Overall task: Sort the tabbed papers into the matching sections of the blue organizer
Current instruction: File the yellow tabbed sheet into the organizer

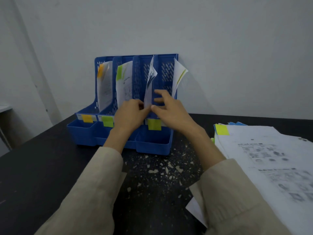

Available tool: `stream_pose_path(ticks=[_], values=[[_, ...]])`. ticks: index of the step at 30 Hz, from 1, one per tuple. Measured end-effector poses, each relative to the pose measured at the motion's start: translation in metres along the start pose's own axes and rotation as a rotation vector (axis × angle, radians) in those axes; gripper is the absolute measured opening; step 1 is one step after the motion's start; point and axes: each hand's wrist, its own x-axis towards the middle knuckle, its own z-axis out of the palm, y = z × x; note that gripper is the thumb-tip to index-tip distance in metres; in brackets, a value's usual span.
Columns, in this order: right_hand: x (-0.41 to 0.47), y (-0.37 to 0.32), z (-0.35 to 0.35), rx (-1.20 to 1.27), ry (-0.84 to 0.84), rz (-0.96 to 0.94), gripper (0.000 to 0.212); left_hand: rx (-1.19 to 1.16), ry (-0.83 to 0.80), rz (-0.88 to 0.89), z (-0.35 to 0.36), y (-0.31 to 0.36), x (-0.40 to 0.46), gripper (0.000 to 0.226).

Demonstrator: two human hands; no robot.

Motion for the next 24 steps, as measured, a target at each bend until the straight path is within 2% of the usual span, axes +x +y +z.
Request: stream_pose_path(ticks=[3,5,7,9,13,17,20,22,24], values=[[-0.020,-0.006,-0.034,-0.154,-0.055,-0.024,0.034,0.121,0.169,0.013,-0.014,0.022,-0.013,0.031],[-0.040,-0.007,-0.063,-0.207,-0.080,0.024,0.024,0.142,0.256,0.060,-0.018,0.050,-0.025,0.032],[-0.059,-0.004,-0.089,-0.207,-0.080,0.123,0.018,0.089,0.325,0.113,-0.019,0.077,-0.036,0.031],[-0.078,0.003,-0.114,-0.211,-0.058,0.228,0.015,-0.031,0.292,0.164,-0.012,0.101,-0.045,0.028],[-0.115,0.035,-0.164,-0.271,0.037,0.483,0.019,-0.150,-0.008,0.273,0.023,0.135,-0.066,0.023],[-0.148,0.084,-0.202,-0.487,0.055,0.881,0.037,-0.201,-0.533,0.435,0.062,0.142,-0.082,0.015],[-0.169,0.119,-0.215,-0.541,0.079,1.102,0.056,-0.116,-0.867,0.555,0.084,0.137,-0.093,0.024],[-0.178,0.134,-0.217,-0.540,0.110,1.156,0.065,-0.119,-0.965,0.570,0.093,0.134,-0.099,0.032],[-0.182,0.140,-0.219,-0.547,0.129,1.165,0.071,-0.103,-0.975,0.575,0.100,0.131,-0.101,0.041]])
